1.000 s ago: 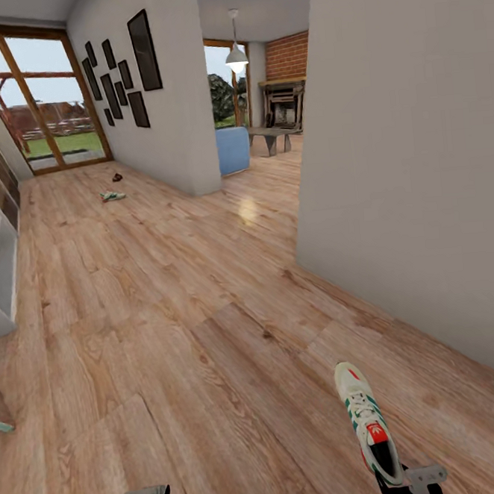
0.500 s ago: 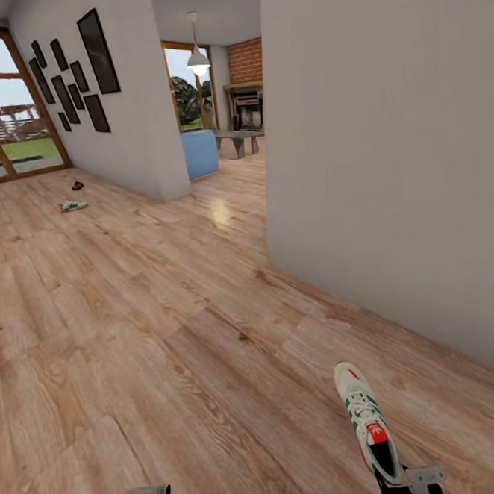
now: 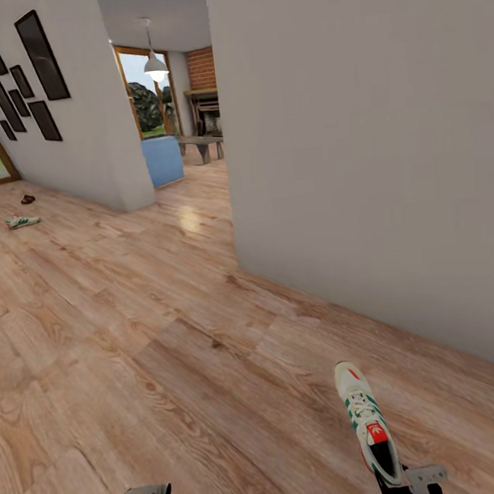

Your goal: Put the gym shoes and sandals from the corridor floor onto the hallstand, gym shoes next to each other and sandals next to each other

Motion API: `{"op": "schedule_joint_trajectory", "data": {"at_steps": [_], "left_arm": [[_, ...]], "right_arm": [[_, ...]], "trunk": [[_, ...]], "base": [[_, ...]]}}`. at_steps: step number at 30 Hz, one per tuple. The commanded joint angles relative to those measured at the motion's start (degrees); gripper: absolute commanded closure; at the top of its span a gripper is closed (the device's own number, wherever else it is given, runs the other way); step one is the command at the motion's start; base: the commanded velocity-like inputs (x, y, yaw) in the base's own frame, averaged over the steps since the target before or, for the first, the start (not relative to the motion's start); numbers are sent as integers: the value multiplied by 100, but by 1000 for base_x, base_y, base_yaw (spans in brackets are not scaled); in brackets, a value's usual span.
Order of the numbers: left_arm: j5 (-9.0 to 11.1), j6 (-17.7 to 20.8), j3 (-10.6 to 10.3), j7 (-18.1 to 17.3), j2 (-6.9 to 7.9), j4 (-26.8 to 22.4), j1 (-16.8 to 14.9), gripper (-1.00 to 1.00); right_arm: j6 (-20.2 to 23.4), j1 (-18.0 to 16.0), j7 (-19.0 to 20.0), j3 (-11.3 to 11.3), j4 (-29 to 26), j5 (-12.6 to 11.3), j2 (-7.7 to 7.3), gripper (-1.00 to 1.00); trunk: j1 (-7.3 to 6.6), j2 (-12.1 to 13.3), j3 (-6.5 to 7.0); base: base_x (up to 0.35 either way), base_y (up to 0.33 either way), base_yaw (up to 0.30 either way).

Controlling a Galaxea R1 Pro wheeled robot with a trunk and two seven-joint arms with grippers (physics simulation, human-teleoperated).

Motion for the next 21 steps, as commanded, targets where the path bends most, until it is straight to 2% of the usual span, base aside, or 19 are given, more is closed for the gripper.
{"op": "schedule_joint_trajectory", "data": {"at_steps": [1, 6, 21], "left_arm": [[-10, -14, 42, -53, -4, 1, -1, -100], [-10, -14, 42, -53, -4, -2, -1, -100], [-2, -22, 42, -52, -4, 4, -1, -100]], "right_arm": [[-19, -5, 50, -50, 5, 21, 4, 100], [-19, -3, 50, -50, 4, 21, 4, 100], [-19, -3, 50, -50, 9, 21, 4, 100]], "trunk": [[-4, 0, 18], [-16, 7, 129], [-16, 7, 129]], "base": [[0, 0, -300], [0, 0, -300], [3, 2, -300]]}}
